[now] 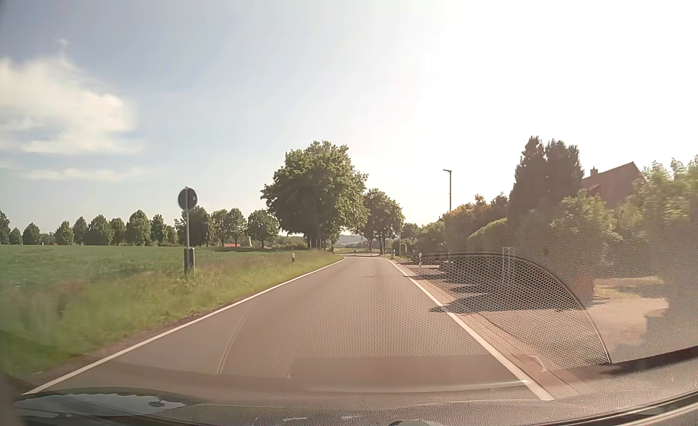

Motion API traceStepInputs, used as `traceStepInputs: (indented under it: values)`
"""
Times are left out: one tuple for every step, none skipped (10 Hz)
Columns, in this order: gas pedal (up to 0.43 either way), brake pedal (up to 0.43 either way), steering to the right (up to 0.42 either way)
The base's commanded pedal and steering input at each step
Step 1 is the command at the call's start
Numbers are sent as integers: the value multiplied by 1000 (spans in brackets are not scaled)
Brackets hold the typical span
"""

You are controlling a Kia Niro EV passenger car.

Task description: Follow the waypoints while adhering to traffic rules and regulations

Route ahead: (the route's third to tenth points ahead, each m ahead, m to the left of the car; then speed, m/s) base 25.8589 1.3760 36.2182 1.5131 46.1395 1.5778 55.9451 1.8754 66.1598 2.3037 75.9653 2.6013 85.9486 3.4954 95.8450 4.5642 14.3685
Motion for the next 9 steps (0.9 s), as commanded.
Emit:
traceStepInputs:
  values:
    - [177,0,0]
    - [177,0,1]
    - [177,0,1]
    - [177,0,1]
    - [177,0,0]
    - [177,0,0]
    - [177,0,1]
    - [177,0,1]
    - [157,0,0]
